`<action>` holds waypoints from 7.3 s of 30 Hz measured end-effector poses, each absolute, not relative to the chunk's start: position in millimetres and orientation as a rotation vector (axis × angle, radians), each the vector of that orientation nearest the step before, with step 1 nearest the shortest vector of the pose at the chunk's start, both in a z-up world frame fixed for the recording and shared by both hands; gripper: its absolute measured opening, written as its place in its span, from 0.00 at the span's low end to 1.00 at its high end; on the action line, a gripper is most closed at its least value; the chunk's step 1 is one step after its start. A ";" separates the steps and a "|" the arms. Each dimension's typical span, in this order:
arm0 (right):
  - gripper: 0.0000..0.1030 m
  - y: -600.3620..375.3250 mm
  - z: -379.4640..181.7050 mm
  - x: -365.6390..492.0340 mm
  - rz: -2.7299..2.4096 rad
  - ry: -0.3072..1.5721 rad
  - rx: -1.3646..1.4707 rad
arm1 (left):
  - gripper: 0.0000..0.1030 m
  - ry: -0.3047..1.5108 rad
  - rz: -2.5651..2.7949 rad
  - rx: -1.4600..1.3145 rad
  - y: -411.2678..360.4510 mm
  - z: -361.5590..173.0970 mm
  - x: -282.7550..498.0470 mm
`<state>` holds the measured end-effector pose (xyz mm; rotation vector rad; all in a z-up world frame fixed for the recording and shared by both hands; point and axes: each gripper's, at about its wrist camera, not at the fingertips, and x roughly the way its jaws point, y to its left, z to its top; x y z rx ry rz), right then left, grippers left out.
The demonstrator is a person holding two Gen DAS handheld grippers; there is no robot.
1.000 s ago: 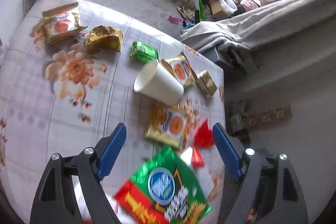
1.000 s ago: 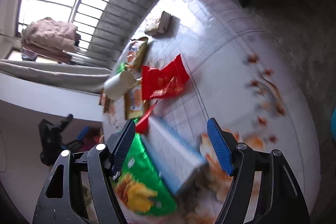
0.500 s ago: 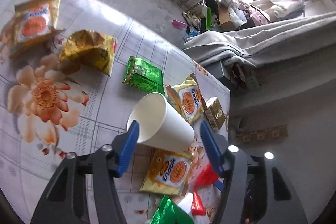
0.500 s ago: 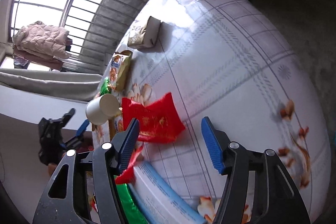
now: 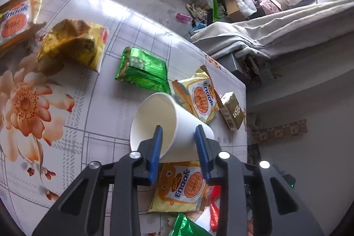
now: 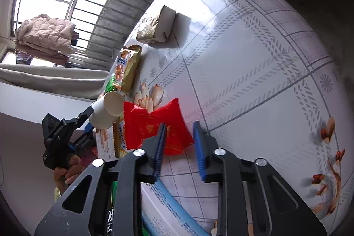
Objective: Collect trash
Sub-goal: 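Grasp the white paper cup with the left tool while the right tool grasps the red packet, then lift the paper cup and red packet off the table with both tools, then carry the paper cup and red packet with both tools over the blue basket, then open both tools to drop the cup and red packet into the basket, then move both open tools back toward the table, then grasp the yellow Enaak packet with the left tool while the right tool approaches the pink mesh pad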
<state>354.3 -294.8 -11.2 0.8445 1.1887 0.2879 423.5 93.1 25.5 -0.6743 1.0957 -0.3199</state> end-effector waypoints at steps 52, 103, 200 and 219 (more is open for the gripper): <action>0.01 -408.4 79.2 155.5 0.341 0.870 1.179 | 0.03 0.868 -0.663 -0.514 7.2 177.3 208.4; 0.17 -676.5 -190.6 -92.4 -0.560 0.602 1.809 | 0.04 1.486 -0.932 0.002 -540.2 -117.7 111.9; 0.65 -293.7 28.9 222.2 0.179 1.174 0.754 | 0.32 1.299 -0.401 -0.264 32.0 -10.3 386.1; 0.65 -300.0 34.7 198.5 0.237 1.155 0.743 | 0.01 1.121 -0.433 -0.128 24.4 26.3 354.0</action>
